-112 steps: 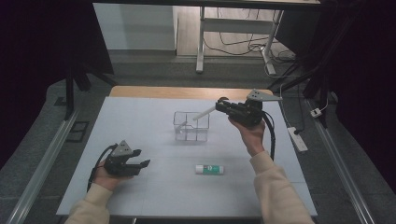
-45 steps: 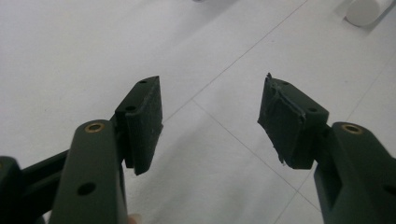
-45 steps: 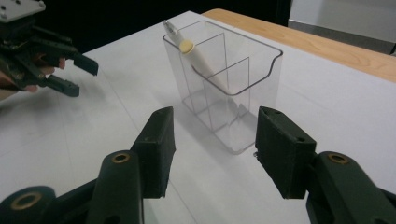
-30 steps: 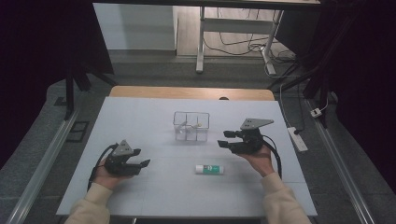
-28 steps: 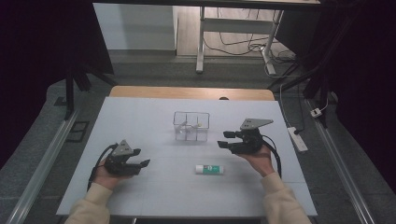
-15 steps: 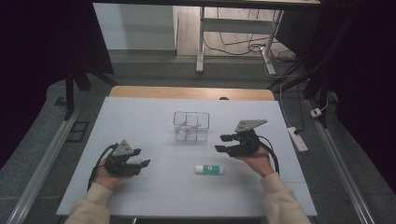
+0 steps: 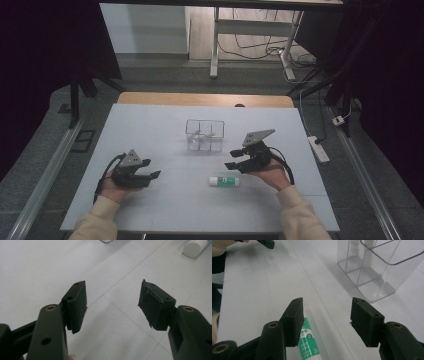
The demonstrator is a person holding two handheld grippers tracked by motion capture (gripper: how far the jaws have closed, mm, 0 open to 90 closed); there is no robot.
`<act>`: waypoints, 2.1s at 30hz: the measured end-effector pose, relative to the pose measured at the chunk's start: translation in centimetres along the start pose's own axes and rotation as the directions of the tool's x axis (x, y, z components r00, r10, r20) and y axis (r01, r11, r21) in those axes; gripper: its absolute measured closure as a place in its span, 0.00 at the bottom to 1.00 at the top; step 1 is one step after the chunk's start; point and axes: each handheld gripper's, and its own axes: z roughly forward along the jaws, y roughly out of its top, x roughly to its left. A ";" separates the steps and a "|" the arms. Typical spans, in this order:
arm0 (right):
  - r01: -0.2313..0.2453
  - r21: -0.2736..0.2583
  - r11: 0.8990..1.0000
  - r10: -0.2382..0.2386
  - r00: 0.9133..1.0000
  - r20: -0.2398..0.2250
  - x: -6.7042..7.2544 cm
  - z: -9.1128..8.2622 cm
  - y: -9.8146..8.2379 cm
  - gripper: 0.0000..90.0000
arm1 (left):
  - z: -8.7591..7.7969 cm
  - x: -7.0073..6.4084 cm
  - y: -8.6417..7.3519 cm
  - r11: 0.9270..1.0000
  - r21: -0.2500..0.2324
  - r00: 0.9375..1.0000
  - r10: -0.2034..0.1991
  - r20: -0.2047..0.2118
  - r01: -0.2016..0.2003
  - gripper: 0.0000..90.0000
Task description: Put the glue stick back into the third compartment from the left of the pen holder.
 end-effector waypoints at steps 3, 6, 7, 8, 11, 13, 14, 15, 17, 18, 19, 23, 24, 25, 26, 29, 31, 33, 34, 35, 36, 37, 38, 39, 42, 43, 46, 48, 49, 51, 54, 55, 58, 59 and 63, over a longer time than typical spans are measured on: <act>0.000 0.027 1.000 0.000 1.000 -0.016 0.2 0.3 0.1 0.48 | 0.0 0.0 0.0 1.000 0.004 1.000 0.004 0.003 -0.004 0.44; 0.008 0.047 0.999 -0.007 1.000 -0.030 0.3 0.8 0.1 0.47 | 0.0 0.0 0.0 1.000 0.005 1.000 0.005 0.005 -0.005 0.44; 0.013 0.059 0.998 -0.011 0.999 -0.031 0.3 1.0 0.1 0.47 | 0.0 0.0 0.0 1.000 0.005 1.000 0.005 0.005 -0.005 0.44; 0.012 0.062 0.998 -0.010 0.999 -0.035 0.4 1.2 0.1 0.47 | 0.0 0.0 0.0 1.000 0.003 1.000 0.005 0.005 -0.005 0.44; 0.028 0.092 0.995 -0.024 0.999 -0.045 0.7 1.7 0.2 0.46 | 0.0 0.0 0.0 1.000 0.000 1.000 0.002 0.005 -0.002 0.44; 0.033 0.106 0.994 -0.027 0.998 -0.064 1.0 2.2 0.2 0.46 | 0.0 0.0 0.0 1.000 0.005 1.000 0.007 0.006 -0.007 0.44; 0.046 0.122 0.991 -0.038 0.997 -0.068 1.1 2.4 0.3 0.46 | 0.1 -0.1 0.0 1.000 0.006 1.000 0.008 0.007 -0.008 0.44; 0.054 0.131 0.990 -0.045 0.997 -0.070 1.2 2.6 0.3 0.46 | 0.1 -0.1 0.0 1.000 0.007 1.000 0.009 0.008 -0.009 0.44; 0.073 0.152 0.986 -0.063 0.995 -0.075 1.4 3.1 0.4 0.45 | 0.2 -0.1 0.0 1.000 0.010 1.000 0.010 0.011 -0.010 0.44; 0.081 0.155 0.985 -0.070 0.994 -0.079 1.4 3.3 0.5 0.45 | 0.2 -0.1 0.0 1.000 0.011 1.000 0.011 0.011 -0.011 0.44; 0.085 0.163 0.983 -0.072 0.994 -0.087 1.5 3.5 0.5 0.45 | 0.2 -0.1 0.0 1.000 0.011 1.000 0.010 0.012 -0.010 0.44; 0.117 0.200 0.973 -0.100 0.991 -0.091 2.1 4.4 0.7 0.43 | 0.2 -0.1 0.0 1.000 0.011 1.000 0.010 0.012 -0.010 0.44; 0.119 0.213 0.970 -0.100 0.990 -0.096 2.2 4.6 0.7 0.42 | 0.2 -0.1 0.0 1.000 0.012 1.000 0.011 0.012 -0.012 0.44; 0.136 0.223 0.965 -0.115 0.988 -0.102 2.3 4.9 0.7 0.41 | 0.2 -0.1 0.0 1.000 0.013 1.000 0.012 0.012 -0.012 0.44; 0.143 0.236 0.961 -0.122 0.987 -0.101 2.5 5.1 0.7 0.40 | 0.2 -0.2 0.0 1.000 0.014 1.000 0.013 0.013 -0.014 0.44; 0.166 0.259 0.951 -0.144 0.984 -0.102 2.8 5.7 0.7 0.40 | 0.3 -0.2 0.1 1.000 0.020 1.000 0.019 0.017 -0.019 0.44; 0.169 0.267 0.949 -0.147 0.984 -0.102 3.0 6.0 0.8 0.40 | 0.4 -0.2 0.1 1.000 0.020 1.000 0.020 0.018 -0.021 0.43; 0.195 0.274 0.942 -0.175 0.980 -0.096 3.3 6.4 0.8 0.40 | 0.3 -0.2 0.1 1.000 0.021 1.000 0.020 0.019 -0.021 0.43; 0.205 0.283 0.937 -0.186 0.978 -0.095 3.4 6.5 0.9 0.40 | 0.4 -0.2 0.1 1.000 0.022 1.000 0.020 0.020 -0.020 0.43; 0.211 0.289 0.934 -0.192 0.977 -0.093 3.4 6.6 0.9 0.40 | 0.4 -0.2 0.1 1.000 0.023 1.000 0.021 0.020 -0.021 0.43; 0.211 0.293 0.933 -0.190 0.977 -0.098 3.4 6.7 0.9 0.40 | 0.4 -0.2 0.1 0.999 0.024 1.000 0.021 0.021 -0.021 0.43; 0.214 0.295 0.931 -0.192 0.976 -0.103 3.4 6.9 0.9 0.41 | 0.4 -0.2 0.1 0.999 0.025 1.000 0.021 0.021 -0.022 0.43; 0.217 0.305 0.927 -0.193 0.975 -0.107 3.4 7.0 0.9 0.42 | 0.4 -0.2 0.1 0.999 0.025 1.000 0.021 0.021 -0.022 0.43; 0.222 0.305 0.926 -0.197 0.974 -0.112 3.4 7.1 0.9 0.42 | 0.4 -0.2 0.0 0.999 0.025 1.000 0.020 0.022 -0.021 0.43; 0.226 0.326 0.918 -0.198 0.973 -0.115 3.4 7.5 0.7 0.44 | 0.4 -0.2 0.0 0.999 0.026 1.000 0.018 0.021 -0.019 0.43; 0.231 0.332 0.915 -0.203 0.972 -0.117 3.4 7.6 0.7 0.45 | 0.4 -0.2 0.0 1.000 0.025 1.000 0.018 0.019 -0.019 0.43; 0.234 0.349 0.907 -0.199 0.971 -0.132 3.4 8.1 0.7 0.50 | 0.3 -0.2 0.0 1.000 0.022 1.000 0.019 0.017 -0.019 0.43; 0.247 0.358 0.901 -0.209 0.968 -0.142 3.6 8.3 0.7 0.55 | 0.3 -0.2 0.0 1.000 0.021 1.000 0.016 0.016 -0.016 0.43; 0.250 0.369 0.895 -0.211 0.967 -0.144 3.6 8.4 0.7 0.58 | 0.3 -0.1 0.0 1.000 0.022 1.000 0.014 0.014 -0.015 0.43; 0.254 0.369 0.894 -0.219 0.966 -0.135 3.6 8.4 0.7 0.63 | 0.3 0.0 0.0 1.000 0.022 1.000 0.011 0.013 -0.011 0.43; 0.253 0.369 0.894 -0.216 0.967 -0.137 3.4 8.3 0.7 0.68 | 0.3 -0.1 0.0 1.000 0.022 1.000 0.014 0.012 -0.014 0.43; 0.254 0.367 0.895 -0.219 0.966 -0.135 3.4 8.3 0.7 0.70 | 0.3 -0.1 0.0 1.000 0.022 1.000 0.014 0.011 -0.015 0.43; 0.258 0.373 0.891 -0.225 0.965 -0.132 3.4 8.2 0.8 0.71 | 0.3 -0.1 0.0 1.000 0.022 1.000 0.014 0.011 -0.014 0.43; 0.253 0.367 0.895 -0.220 0.967 -0.130 3.4 8.1 0.8 0.71 | 0.2 -0.1 0.0 1.000 0.022 1.000 0.013 0.011 -0.014 0.43; 0.220 0.338 0.915 -0.198 0.975 -0.100 3.0 7.2 1.0 0.71 | 0.2 0.0 0.0 1.000 0.018 1.000 0.012 0.010 -0.012 0.43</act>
